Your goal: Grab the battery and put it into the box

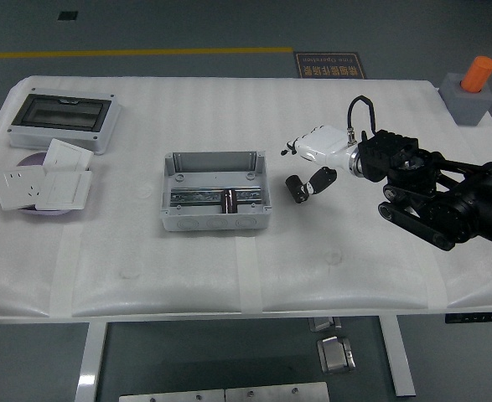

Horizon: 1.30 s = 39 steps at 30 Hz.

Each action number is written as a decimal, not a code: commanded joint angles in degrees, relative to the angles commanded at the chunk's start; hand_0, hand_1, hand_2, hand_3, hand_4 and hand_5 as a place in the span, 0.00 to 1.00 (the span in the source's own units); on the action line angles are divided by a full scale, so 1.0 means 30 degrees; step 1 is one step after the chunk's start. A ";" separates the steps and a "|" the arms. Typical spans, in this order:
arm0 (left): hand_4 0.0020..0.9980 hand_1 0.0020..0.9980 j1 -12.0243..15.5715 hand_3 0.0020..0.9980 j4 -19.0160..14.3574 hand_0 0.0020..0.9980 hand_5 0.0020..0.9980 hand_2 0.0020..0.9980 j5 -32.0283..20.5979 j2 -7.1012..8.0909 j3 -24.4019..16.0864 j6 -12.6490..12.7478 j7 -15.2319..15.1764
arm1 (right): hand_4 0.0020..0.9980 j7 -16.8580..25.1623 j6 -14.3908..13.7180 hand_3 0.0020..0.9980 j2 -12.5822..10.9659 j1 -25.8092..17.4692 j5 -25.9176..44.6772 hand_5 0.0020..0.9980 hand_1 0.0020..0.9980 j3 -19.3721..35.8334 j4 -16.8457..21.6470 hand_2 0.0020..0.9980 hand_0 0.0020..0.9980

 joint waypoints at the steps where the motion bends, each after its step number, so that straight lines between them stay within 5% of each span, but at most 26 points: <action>1: 0.48 0.63 0.0005 0.53 0.0000 0.63 0.16 0.47 0.0011 0.0003 -0.0004 0.0003 -0.0003 | 0.78 0.0052 0.0142 0.85 0.0018 -0.0060 -0.0136 0.34 0.76 0.0098 -0.0060 0.80 0.82; 19: 0.49 0.63 -0.0077 0.53 0.0000 0.63 0.15 0.47 -0.0328 0.0013 0.0462 0.0066 -0.0240 | 0.77 0.0413 0.0948 0.85 0.0392 -0.0987 -0.0855 0.33 0.75 0.0885 -0.0818 0.80 0.82; 35: 0.49 0.63 -0.0086 0.53 0.0000 0.63 0.15 0.47 -0.0373 0.0000 0.0623 0.0122 -0.0389 | 0.77 0.0146 0.0107 0.85 0.0706 -0.1351 -0.0217 0.33 0.75 0.0795 -0.1425 0.79 0.81; 36: 0.49 0.63 -0.0085 0.53 0.0000 0.63 0.15 0.47 -0.0410 0.0003 0.0670 0.0120 -0.0401 | 0.65 0.0137 0.0083 0.77 0.0724 -0.1371 -0.0209 0.28 0.74 0.0804 -0.1468 0.73 0.80; 39: 0.49 0.63 -0.0085 0.53 0.0000 0.63 0.15 0.47 -0.0444 0.0007 0.0719 0.0121 -0.0423 | 0.65 0.0109 -0.0017 0.77 0.0759 -0.1430 -0.0180 0.28 0.74 0.0798 -0.1544 0.73 0.80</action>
